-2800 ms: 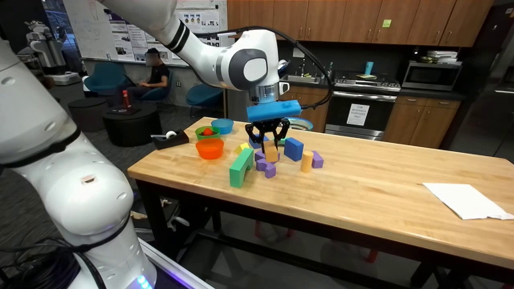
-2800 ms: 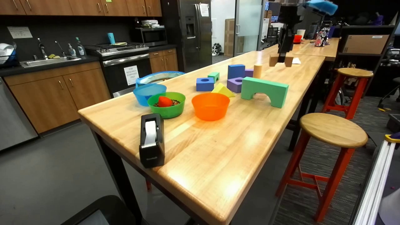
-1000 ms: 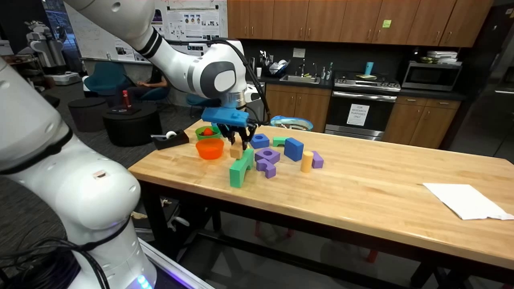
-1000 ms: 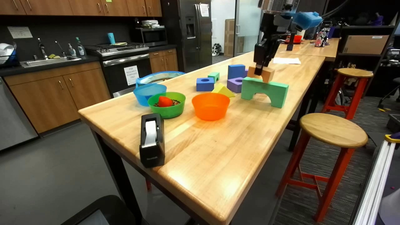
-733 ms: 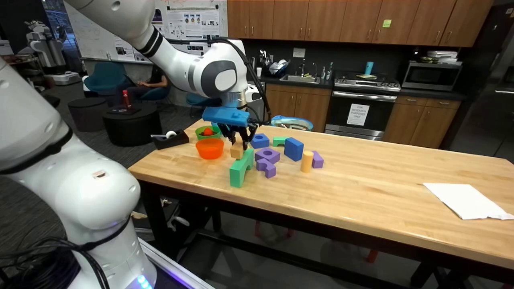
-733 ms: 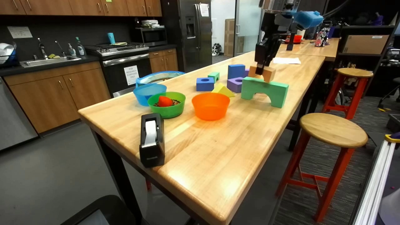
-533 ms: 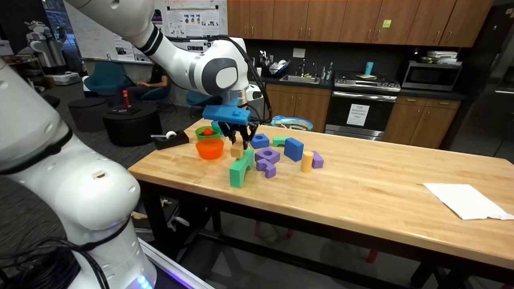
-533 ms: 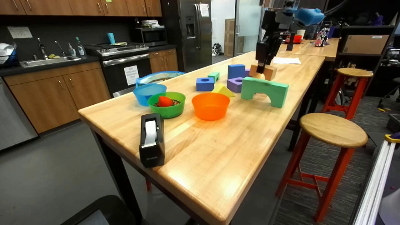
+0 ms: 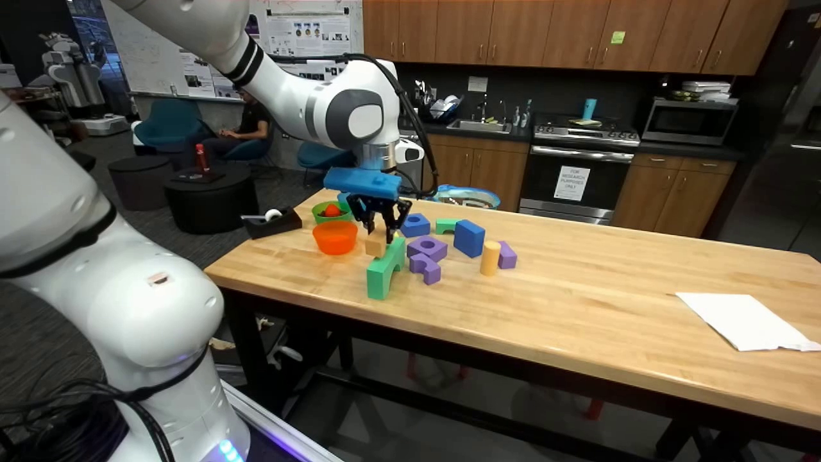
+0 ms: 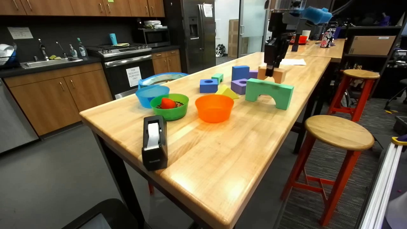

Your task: Stack the orange arch and yellow triangle on top of the bigger green arch

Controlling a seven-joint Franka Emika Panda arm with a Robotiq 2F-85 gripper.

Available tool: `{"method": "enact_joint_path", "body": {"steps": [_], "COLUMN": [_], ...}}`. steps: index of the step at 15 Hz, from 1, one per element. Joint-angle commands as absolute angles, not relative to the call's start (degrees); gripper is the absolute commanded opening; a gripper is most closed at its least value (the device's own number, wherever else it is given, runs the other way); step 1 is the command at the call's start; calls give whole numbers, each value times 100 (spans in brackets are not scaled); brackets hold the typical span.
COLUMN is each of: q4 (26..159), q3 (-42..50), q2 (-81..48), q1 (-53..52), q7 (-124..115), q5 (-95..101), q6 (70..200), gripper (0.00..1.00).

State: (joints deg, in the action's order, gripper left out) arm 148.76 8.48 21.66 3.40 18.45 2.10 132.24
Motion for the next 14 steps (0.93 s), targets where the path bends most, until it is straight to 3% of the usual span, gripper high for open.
{"method": "enact_joint_path", "body": {"steps": [1, 14], "q4": [14777, 14799], "q3": [955, 1012], "q2": [2069, 2093], "q1": [398, 439], "q7": [2049, 2190], "q5": [311, 397], "q6": [13111, 13107], "gripper": [16, 16]}}
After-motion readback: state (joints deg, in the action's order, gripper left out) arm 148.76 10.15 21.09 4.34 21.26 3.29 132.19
